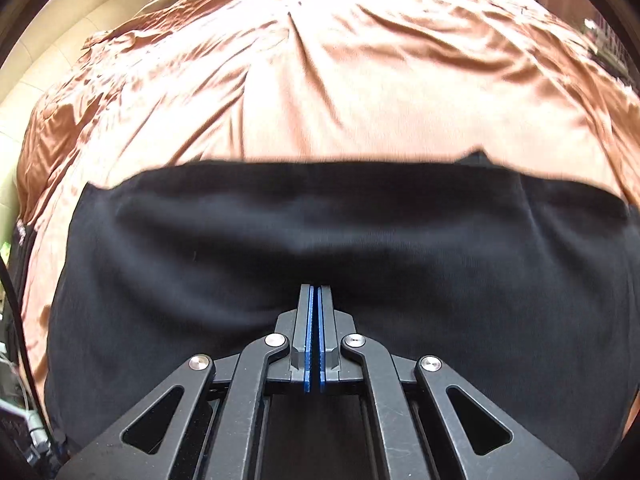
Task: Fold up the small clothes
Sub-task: 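Close both tools on the edge of the folded black shirt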
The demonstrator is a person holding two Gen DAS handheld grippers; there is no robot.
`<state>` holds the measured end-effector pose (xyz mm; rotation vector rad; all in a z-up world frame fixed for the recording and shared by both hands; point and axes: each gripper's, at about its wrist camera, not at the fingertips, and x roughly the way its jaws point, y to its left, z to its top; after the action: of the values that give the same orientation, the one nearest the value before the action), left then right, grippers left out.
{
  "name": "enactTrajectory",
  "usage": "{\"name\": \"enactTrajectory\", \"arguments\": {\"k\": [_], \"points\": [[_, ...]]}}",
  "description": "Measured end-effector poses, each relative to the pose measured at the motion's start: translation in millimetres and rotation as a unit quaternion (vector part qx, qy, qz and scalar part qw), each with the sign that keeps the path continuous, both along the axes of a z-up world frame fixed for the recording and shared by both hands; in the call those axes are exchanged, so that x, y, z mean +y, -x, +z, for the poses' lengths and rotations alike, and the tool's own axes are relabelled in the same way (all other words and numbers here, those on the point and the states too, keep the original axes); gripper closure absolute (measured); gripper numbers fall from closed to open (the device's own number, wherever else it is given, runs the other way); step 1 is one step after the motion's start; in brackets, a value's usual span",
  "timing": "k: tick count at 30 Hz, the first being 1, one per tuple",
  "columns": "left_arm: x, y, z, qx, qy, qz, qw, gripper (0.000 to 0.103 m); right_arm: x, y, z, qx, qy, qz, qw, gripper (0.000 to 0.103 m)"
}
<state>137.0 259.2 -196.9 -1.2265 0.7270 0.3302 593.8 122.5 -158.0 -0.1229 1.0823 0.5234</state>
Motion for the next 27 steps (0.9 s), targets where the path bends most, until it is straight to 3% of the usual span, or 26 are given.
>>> {"name": "enactTrajectory", "arguments": {"k": [7, 15, 20, 27], "points": [[1, -3, -1, 0.003, -0.001, 0.002, 1.0, 0.083, 12, -29, -6, 0.016, -0.013, -0.019, 1.0, 0.103], [3, 0, -5, -0.006, 0.02, 0.023, 0.9995, 0.081, 22, -31, -3, -0.02, 0.006, -0.04, 0.999, 0.103], [4, 4, -6, -0.016, 0.023, 0.028, 0.9992, 0.084, 11, -35, 7, 0.015, -0.03, -0.024, 0.999, 0.103], [0, 10, 20, -0.066, 0.004, 0.008, 0.9978, 0.09, -21, 8, 33, 0.023, -0.067, 0.033, 0.997, 0.103]]}}
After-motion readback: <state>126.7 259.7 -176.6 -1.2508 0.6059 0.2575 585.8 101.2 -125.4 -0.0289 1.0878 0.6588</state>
